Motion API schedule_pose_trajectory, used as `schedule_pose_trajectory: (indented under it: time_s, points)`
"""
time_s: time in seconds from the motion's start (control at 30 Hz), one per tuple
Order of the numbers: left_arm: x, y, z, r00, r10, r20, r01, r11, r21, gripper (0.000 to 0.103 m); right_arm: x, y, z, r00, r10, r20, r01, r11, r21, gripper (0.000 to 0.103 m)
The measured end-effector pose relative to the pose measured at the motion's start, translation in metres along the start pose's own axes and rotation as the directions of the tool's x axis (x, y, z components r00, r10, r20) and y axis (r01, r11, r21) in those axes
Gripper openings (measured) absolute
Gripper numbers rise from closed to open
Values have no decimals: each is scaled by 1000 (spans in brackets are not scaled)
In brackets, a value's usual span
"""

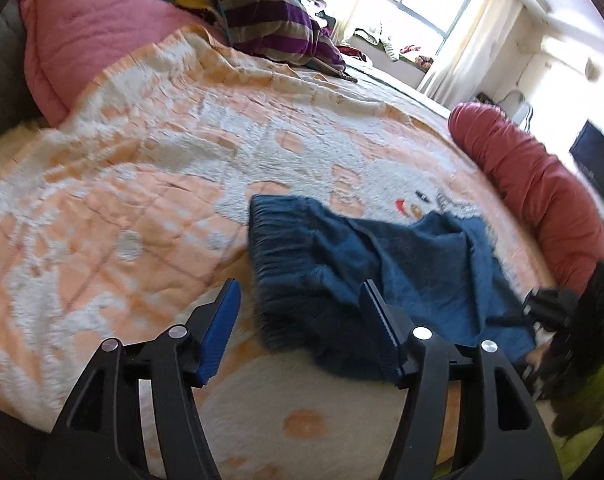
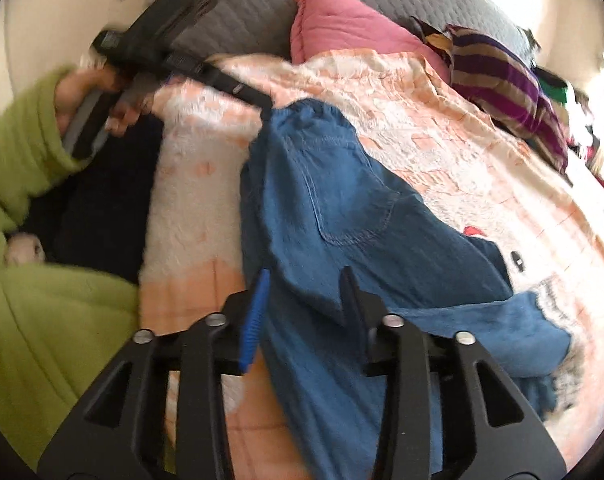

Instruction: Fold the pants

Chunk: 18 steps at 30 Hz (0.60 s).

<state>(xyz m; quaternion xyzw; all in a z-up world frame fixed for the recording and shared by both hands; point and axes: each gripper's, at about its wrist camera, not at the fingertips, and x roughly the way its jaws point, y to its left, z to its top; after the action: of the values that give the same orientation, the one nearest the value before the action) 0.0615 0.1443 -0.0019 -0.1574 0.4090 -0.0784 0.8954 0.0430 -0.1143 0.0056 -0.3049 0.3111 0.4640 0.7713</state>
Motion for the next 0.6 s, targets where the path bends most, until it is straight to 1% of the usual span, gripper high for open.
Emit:
schedule_pose_trajectory:
  time_s: [0.03, 0.07, 0.1, 0.13, 0.17, 0.2, 0.23, 0.3, 0.37, 0.4, 0.5, 0.57, 0.6]
  points:
    - [6, 1, 2, 1000, 0, -8, 0, 1000, -13, 71, 4, 2, -1, 999, -32, -10, 31, 999, -29, 37]
    - [13, 3, 4, 1000, 7, -23, -8, 1000, -30, 71, 9, 4, -1, 997, -74, -32, 72, 996, -61, 37]
    - [22, 5, 4, 999, 13, -43, -15, 999, -46, 65, 16, 5, -1, 992, -110, -56, 105, 991, -84, 37]
    - [26, 7, 4, 999, 11, -51, -14, 998, -56, 41, 22, 4, 0, 990, -126, -67, 119, 988, -98, 36]
    - [30, 8, 3, 998, -1, -58, -3, 998, -67, 40, 26, 4, 1, 991, -117, -71, 109, 988, -106, 17]
    - [31, 8, 1, 998, 3, -57, -7, 998, -68, 40, 26, 3, 1, 992, -98, -77, 90, 991, -102, 1]
    - [29, 8, -1, 999, 4, -51, -7, 998, -63, 39, 24, 1, 2, 994, -83, -76, 76, 994, -83, 1]
    - [21, 7, -3, 999, 13, -34, -15, 998, -54, 39, 13, -1, 5, 999, -13, -48, 11, 999, -37, 1]
    - [14, 10, -5, 1000, 4, -22, -6, 998, -59, 39, 4, 4, 7, 999, 47, -27, -47, 998, -30, 1]
    - [13, 12, -6, 1000, 0, -22, -2, 998, -61, 39, 3, 8, 7, 998, 64, -25, -65, 997, -34, 1]
    - [19, 15, -9, 999, 15, -47, -18, 998, -53, 39, 15, 15, 1, 994, 90, -62, -91, 996, -21, 1]
    - [24, 16, -11, 997, 27, -66, -31, 998, -53, 42, 25, 18, -4, 992, 96, -87, -98, 995, -14, 1]
    - [24, 16, -12, 997, 31, -68, -35, 998, -54, 44, 25, 18, -5, 991, 102, -85, -103, 995, -6, 3]
